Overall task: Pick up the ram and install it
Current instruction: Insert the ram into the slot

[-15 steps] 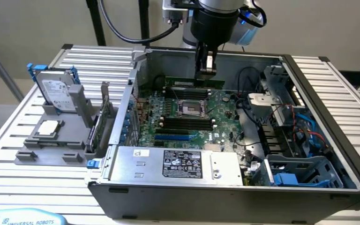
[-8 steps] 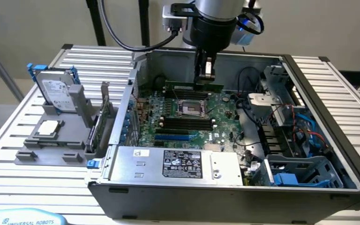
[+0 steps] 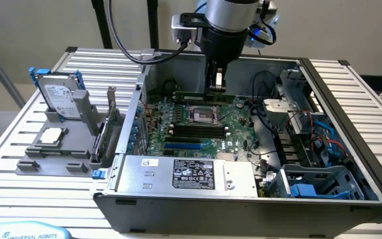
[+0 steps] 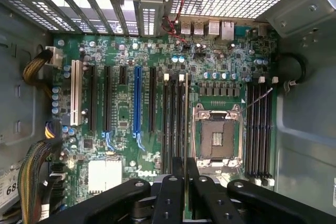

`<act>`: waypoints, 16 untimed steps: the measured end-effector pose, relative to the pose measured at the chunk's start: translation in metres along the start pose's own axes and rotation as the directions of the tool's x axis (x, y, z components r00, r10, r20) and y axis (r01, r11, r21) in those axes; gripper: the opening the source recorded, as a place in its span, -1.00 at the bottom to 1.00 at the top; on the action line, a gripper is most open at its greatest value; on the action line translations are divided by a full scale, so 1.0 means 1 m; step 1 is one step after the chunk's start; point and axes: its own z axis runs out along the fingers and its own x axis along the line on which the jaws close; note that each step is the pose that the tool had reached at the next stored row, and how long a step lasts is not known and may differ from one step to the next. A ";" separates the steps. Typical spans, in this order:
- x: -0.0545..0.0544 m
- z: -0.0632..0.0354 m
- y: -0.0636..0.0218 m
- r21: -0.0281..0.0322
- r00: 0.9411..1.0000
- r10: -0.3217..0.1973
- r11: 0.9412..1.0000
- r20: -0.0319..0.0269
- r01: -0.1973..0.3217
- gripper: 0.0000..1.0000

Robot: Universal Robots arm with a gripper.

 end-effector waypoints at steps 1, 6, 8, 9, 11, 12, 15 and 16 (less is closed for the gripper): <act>0.000 0.0018 0.0003 0.000 1.000 0.000 1.000 0.000 0.000 -0.73; 0.001 0.0109 0.0014 0.000 1.000 0.000 1.000 0.000 0.000 -0.73; 0.001 0.0145 0.0016 0.000 1.000 0.000 1.000 0.000 0.000 -0.73; 0.002 0.0164 0.0018 0.000 1.000 0.000 1.000 0.000 0.000 -0.73; 0.002 0.0199 0.0020 0.000 1.000 0.000 1.000 0.000 0.000 -0.73; 0.002 0.0218 0.0021 0.000 1.000 0.000 1.000 0.000 0.000 -0.73; 0.003 0.0272 0.0022 0.000 1.000 0.000 1.000 0.000 0.000 -0.73; 0.003 0.0291 0.0022 0.000 1.000 0.000 1.000 0.000 0.000 -0.73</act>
